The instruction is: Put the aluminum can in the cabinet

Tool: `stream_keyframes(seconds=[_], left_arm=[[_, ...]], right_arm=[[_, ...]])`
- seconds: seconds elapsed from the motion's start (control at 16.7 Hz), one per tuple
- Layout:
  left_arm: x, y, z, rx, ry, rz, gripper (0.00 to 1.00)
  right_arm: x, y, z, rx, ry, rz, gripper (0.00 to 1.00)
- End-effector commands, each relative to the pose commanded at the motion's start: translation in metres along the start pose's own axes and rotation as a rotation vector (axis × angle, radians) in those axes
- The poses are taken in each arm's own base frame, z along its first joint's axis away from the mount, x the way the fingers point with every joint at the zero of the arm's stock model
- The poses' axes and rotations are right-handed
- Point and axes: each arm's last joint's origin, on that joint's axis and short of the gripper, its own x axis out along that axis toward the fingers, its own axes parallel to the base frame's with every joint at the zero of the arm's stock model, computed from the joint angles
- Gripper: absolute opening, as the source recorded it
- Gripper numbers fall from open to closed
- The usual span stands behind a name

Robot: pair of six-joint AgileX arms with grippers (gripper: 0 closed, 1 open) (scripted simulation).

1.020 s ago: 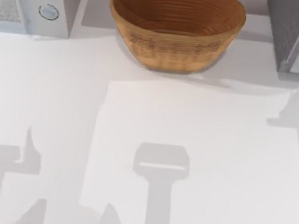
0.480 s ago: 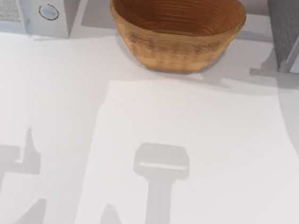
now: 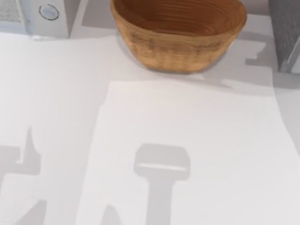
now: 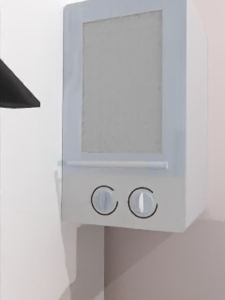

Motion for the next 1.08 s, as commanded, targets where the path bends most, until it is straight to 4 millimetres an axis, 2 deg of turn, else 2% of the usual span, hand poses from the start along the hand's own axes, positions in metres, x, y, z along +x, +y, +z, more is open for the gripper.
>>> stream_keyframes(seconds=[0.18, 0.3, 0.48, 0.84, 1.08], left_arm=[[0.0, 0.0, 0.0, 0.0, 0.0, 0.0, 1.0], [0.0, 0.0, 0.0, 0.0, 0.0, 0.0, 1.0], [0.0, 0.0, 0.0, 0.0, 0.0, 0.0, 1.0], [0.0, 0.0, 0.0, 0.0, 0.0, 0.0, 1.0], [0.0, 0.0, 0.0, 0.0, 0.0, 0.0, 1.0]], right_arm=[[0.0, -0.001, 0.0, 0.002, 0.001, -0.003, 0.0], [0.009, 0.0, 0.0, -0.001, 0.014, -0.004, 0.0], [0.033, 0.002, 0.008, -0.005, 0.031, -0.003, 0.0], [0.086, 0.004, 0.036, 0.003, -0.022, 0.0, 0.0], [0.12, 0.001, 0.037, 0.006, -0.042, 0.0, 0.0]])
